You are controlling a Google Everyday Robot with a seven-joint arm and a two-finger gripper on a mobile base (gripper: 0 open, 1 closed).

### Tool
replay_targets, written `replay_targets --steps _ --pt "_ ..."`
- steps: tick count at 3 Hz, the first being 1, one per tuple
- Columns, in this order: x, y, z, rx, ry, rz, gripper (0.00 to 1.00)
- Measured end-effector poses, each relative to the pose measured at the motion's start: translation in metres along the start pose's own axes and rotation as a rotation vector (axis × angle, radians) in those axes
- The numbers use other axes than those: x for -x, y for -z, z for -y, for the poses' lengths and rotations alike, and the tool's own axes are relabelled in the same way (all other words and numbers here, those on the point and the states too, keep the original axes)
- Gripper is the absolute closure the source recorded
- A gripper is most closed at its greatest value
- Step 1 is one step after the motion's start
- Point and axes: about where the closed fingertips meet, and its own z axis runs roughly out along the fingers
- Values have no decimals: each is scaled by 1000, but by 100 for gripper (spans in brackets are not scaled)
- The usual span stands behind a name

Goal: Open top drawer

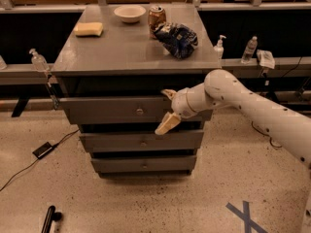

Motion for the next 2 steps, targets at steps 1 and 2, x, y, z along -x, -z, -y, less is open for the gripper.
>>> replay_targets --steps 1,2 --pt "0 0 0 0 0 0 11" --pt "3 1 1 -4 6 4 12"
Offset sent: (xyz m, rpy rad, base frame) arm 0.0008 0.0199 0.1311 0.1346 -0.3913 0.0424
